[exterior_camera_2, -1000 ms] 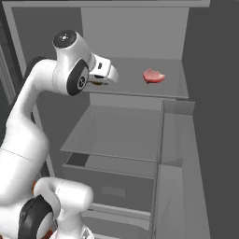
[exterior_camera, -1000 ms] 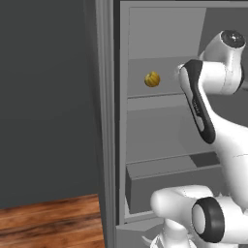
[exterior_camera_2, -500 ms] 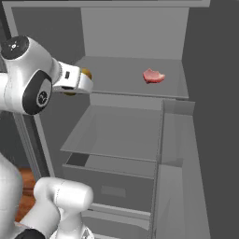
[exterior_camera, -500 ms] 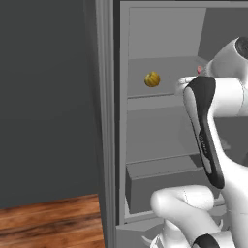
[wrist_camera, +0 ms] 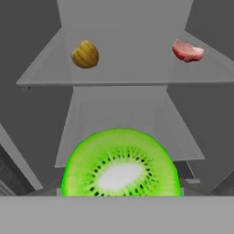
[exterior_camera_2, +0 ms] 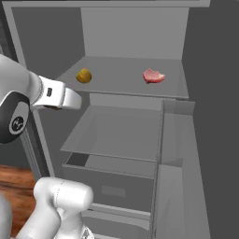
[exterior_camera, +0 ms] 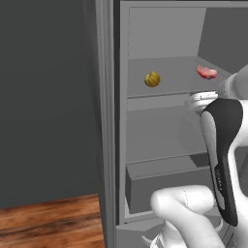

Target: Open the fridge, remove the kiwi, squash, and steak, and place them on any counter.

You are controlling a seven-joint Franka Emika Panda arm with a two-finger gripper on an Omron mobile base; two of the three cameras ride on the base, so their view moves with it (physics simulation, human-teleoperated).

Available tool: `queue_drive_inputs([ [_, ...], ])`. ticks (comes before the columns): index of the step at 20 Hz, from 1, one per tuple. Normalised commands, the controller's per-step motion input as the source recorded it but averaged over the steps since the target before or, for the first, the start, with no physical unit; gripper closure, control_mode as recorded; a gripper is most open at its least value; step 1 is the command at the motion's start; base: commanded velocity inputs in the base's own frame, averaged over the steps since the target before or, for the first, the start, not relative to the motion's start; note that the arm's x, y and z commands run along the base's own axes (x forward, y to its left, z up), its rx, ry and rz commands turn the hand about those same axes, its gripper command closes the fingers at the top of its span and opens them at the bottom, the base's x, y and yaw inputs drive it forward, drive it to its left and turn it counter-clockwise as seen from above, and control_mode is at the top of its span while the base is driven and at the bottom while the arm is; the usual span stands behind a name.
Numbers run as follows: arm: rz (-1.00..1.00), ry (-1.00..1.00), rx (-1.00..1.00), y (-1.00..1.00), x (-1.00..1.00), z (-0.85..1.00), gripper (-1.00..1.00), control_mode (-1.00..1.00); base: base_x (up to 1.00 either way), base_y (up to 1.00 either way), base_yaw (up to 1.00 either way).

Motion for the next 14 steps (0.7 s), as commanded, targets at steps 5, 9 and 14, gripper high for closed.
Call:
queue_drive_inputs([
  [5,0.00,0.00,0.00,0.00,-0.03,0.00,1.00,1.00,-0.01,0.01,0.00],
  [9,0.00,0.00,0.00,0.00,0.00,0.00,1.00,1.00,-0.30,0.13,0.06],
  [14,0.00,0.00,0.00,0.00,0.00,0.00,1.00,1.00,-0.46,0.66,0.11],
])
